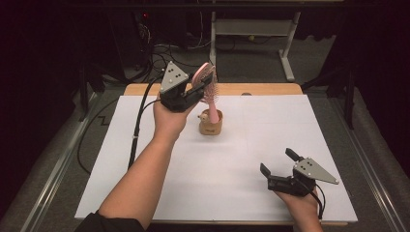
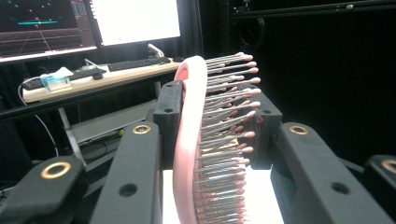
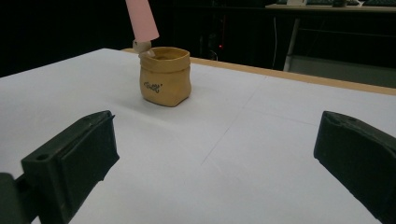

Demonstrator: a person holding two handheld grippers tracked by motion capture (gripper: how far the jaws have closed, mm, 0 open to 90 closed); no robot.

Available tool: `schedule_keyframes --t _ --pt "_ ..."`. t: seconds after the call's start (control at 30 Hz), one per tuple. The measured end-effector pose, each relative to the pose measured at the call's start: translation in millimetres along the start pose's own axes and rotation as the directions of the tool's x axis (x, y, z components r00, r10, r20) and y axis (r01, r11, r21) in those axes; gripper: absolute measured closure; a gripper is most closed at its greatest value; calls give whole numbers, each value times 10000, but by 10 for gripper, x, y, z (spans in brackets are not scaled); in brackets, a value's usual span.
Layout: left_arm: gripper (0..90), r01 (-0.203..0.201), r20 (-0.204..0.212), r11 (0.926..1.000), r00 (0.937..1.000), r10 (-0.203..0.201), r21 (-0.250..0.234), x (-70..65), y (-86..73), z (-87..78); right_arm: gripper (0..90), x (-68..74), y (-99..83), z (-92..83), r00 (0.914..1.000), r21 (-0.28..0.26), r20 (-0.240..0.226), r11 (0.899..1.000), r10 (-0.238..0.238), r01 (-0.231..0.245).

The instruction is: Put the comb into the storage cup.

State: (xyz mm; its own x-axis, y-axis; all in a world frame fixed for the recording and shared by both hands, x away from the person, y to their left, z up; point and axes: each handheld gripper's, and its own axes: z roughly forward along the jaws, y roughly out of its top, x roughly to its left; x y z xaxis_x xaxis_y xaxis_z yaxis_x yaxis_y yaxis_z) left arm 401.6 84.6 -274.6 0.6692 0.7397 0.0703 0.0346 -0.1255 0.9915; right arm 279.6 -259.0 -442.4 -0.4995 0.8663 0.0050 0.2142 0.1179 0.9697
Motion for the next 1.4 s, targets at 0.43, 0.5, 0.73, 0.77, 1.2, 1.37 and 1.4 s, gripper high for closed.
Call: schedule_keyframes --t 0.43,0.5,0.73,0.77,1.2,1.37,1.4 --pt "651 167 -375 9997 9992 -161 158 65 -95 172 0 32 4 4 9998 -37 -38 9998 -175 175" --pt "651 201 -443 9996 9988 -191 208 84 -115 201 1 34 5 4 9998 -47 -44 9998 -182 182" --pt "651 211 -525 9995 9984 -199 226 87 -168 282 0 46 10 3 9996 -60 -46 9996 -262 262" --pt "651 207 -524 9995 9984 -195 226 87 -174 292 1 48 10 3 9996 -69 -54 9996 -282 282" --pt "651 197 -750 9993 9970 -172 323 66 -274 393 0 63 14 2 9994 -101 -107 9994 -340 339" --pt "651 145 -704 9988 9975 -112 464 58 -324 423 1 65 13 9 9992 -99 -138 9992 -386 384" --pt "650 127 -705 9986 9975 -91 505 55 -332 426 1 65 13 9 9992 -96 -142 9992 -387 385"
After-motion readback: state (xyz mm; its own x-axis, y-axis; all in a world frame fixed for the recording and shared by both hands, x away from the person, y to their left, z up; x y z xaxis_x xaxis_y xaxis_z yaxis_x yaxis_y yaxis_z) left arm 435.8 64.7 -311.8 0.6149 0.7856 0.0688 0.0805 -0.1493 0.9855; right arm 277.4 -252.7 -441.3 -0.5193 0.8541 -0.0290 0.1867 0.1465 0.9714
